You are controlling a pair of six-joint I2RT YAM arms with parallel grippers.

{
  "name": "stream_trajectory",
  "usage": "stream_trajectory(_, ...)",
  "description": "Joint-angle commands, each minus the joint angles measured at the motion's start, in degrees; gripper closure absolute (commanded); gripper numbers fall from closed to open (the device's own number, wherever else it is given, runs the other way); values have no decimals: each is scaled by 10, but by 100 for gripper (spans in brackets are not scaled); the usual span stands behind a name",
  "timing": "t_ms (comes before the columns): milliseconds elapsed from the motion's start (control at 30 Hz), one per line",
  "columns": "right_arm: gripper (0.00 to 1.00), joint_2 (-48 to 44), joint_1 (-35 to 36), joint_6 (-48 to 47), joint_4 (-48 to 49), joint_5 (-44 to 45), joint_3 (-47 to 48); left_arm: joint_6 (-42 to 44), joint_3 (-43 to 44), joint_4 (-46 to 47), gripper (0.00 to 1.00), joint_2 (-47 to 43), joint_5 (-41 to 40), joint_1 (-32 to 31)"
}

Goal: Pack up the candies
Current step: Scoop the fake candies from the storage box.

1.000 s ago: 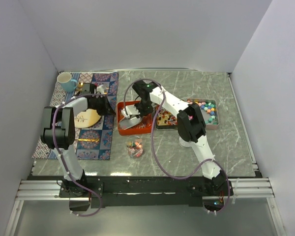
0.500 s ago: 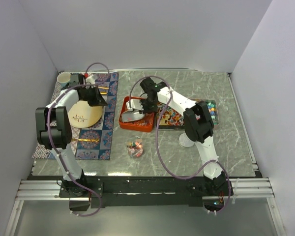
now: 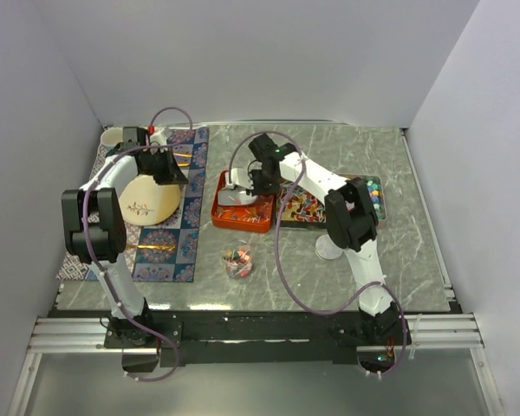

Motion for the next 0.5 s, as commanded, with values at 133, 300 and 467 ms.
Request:
stream_trajectory(133,100,-105,-23,81,-16,-15,12,70,29,-45,99,-39,-46,-50)
stream_trajectory(300,100,-142,-22,82,-20,19,16,32,33,-32,99,-54,-21,-52)
stream_trajectory(467,100,-168,-29,41,-17,86,-37,-14,23,-9,99,-95,-63,-43)
